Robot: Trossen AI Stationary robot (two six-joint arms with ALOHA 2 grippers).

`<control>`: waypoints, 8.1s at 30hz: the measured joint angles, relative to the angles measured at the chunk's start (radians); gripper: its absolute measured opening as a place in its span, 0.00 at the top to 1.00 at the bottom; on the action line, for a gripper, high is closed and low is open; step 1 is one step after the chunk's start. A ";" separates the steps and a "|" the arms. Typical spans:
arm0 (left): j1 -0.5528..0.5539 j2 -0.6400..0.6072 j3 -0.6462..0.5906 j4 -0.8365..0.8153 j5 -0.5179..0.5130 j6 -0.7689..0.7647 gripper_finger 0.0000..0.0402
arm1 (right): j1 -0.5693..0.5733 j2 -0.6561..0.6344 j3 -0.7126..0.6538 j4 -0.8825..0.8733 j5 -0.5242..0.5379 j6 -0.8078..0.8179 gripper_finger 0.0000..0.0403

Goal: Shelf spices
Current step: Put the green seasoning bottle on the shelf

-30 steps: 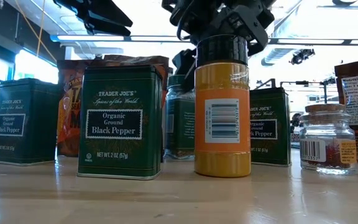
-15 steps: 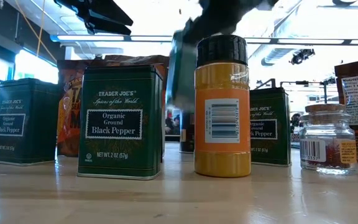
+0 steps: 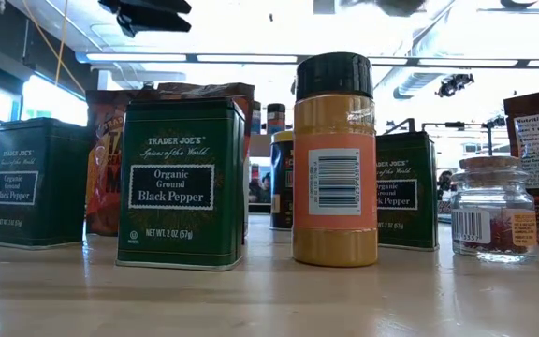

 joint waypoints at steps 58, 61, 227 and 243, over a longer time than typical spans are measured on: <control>-0.233 0.067 0.000 0.090 -0.239 -0.029 0.48 | 0.245 0.253 -0.003 -0.491 0.214 1.268 0.41; -0.233 0.067 0.000 0.090 -0.239 -0.027 0.48 | 0.243 0.232 -0.003 -0.488 0.203 1.255 0.41; -0.022 0.067 0.000 0.081 -0.224 0.202 0.48 | -1.319 0.385 0.830 -0.873 -0.257 -0.864 0.51; 0.072 0.067 0.000 0.080 -0.154 0.195 0.48 | -1.343 0.439 0.831 -0.825 -0.259 -0.971 0.49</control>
